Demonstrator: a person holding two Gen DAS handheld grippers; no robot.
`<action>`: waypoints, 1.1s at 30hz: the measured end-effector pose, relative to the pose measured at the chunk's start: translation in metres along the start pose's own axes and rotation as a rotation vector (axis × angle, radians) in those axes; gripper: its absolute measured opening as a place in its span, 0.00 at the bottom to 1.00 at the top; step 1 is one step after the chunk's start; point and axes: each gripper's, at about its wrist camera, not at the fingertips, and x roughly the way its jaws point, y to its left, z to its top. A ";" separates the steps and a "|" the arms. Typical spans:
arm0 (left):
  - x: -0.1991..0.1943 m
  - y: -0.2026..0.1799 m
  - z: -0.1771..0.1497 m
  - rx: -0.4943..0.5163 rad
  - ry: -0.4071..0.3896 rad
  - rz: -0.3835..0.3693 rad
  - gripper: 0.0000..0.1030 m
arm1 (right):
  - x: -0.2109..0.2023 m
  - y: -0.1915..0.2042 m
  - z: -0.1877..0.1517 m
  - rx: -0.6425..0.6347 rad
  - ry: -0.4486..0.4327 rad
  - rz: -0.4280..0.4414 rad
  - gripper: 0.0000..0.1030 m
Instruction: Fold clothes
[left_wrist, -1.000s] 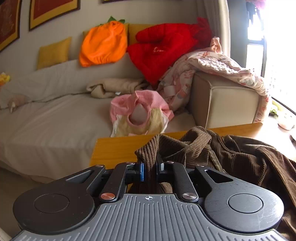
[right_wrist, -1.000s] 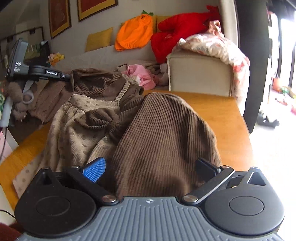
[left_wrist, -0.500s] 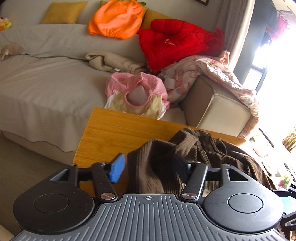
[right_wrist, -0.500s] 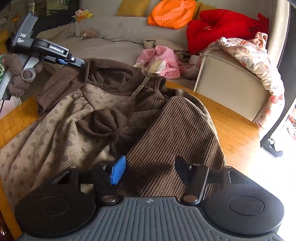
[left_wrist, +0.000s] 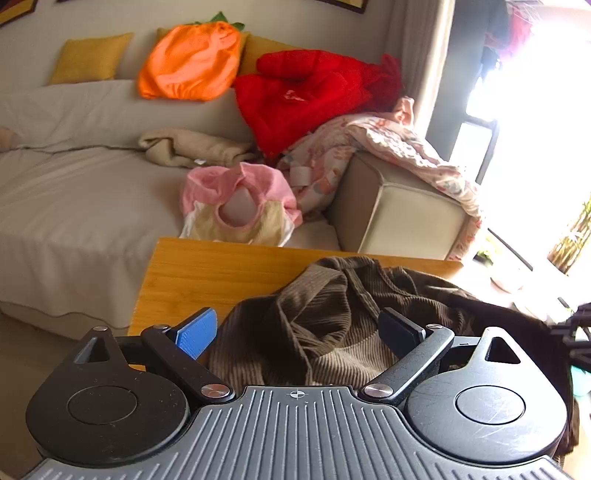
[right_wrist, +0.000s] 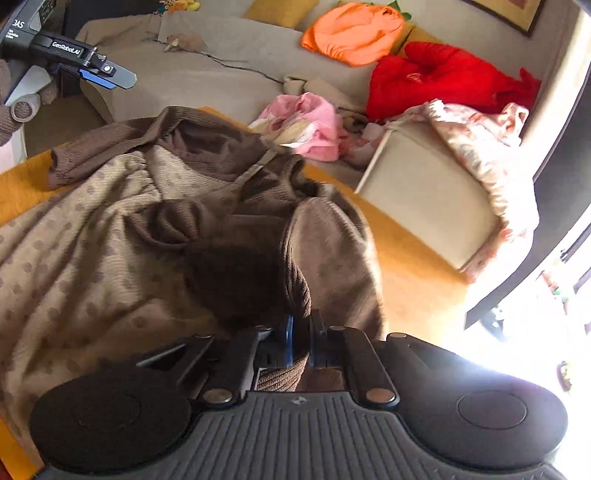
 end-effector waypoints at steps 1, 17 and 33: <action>0.007 -0.005 0.002 0.018 0.007 -0.002 0.95 | -0.002 -0.010 0.001 -0.016 -0.005 -0.052 0.06; 0.126 -0.035 0.006 0.302 0.229 0.080 0.36 | 0.110 -0.136 -0.006 0.197 -0.020 -0.312 0.04; 0.128 0.041 0.034 0.186 0.171 0.302 0.17 | 0.123 -0.124 0.013 0.368 -0.062 -0.065 0.04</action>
